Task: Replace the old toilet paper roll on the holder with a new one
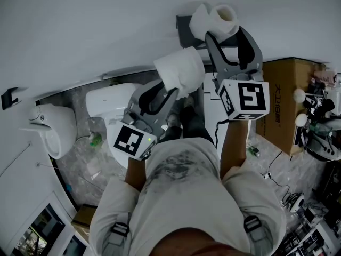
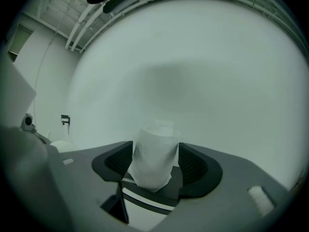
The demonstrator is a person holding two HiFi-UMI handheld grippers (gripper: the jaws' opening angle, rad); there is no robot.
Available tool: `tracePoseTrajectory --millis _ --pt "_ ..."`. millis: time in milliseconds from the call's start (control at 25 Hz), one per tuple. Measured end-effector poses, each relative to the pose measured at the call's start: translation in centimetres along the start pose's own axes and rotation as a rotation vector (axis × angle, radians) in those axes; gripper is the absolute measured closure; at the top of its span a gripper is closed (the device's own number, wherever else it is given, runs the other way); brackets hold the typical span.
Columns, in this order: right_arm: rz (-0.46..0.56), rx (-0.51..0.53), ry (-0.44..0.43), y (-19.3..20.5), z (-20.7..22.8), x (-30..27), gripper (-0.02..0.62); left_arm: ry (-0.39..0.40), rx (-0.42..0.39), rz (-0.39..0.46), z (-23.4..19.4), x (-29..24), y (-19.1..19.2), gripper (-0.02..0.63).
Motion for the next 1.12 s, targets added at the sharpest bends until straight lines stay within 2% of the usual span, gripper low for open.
tracePoseTrajectory --millis 320,360,560,800,1120 --pt "-0.039 -0.015 -0.020 0.3 0.0 -1.8 0.282 -0.008 -0.002 -0.006 0.1 0.0 -0.1 0.479" --pt "-0.043 -0.012 -0.018 0.4 0.1 -2.0 0.287 -0.008 -0.002 -0.006 0.1 0.0 0.0 0.479" --pt "-0.051 0.008 -0.008 0.5 0.0 -2.3 0.390 -0.012 -0.004 -0.005 0.3 0.1 0.0 0.479" --pt "-0.029 0.028 -0.017 -0.2 -0.2 -2.3 0.407 -0.014 -0.005 0.002 0.1 0.3 -0.4 0.479" --pt "-0.010 0.064 0.018 -1.0 0.3 0.0 0.408 0.014 -0.010 0.010 0.6 0.3 -0.4 0.479"
Point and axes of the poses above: the fingertips, and each gripper's own axes: x backward along the fingers, z to its right, y out of its underside, the point moved 6 cm from there along x, backward along the fingers, and after that the axes turned 3 degrees about -y, right-handed, at the moved point
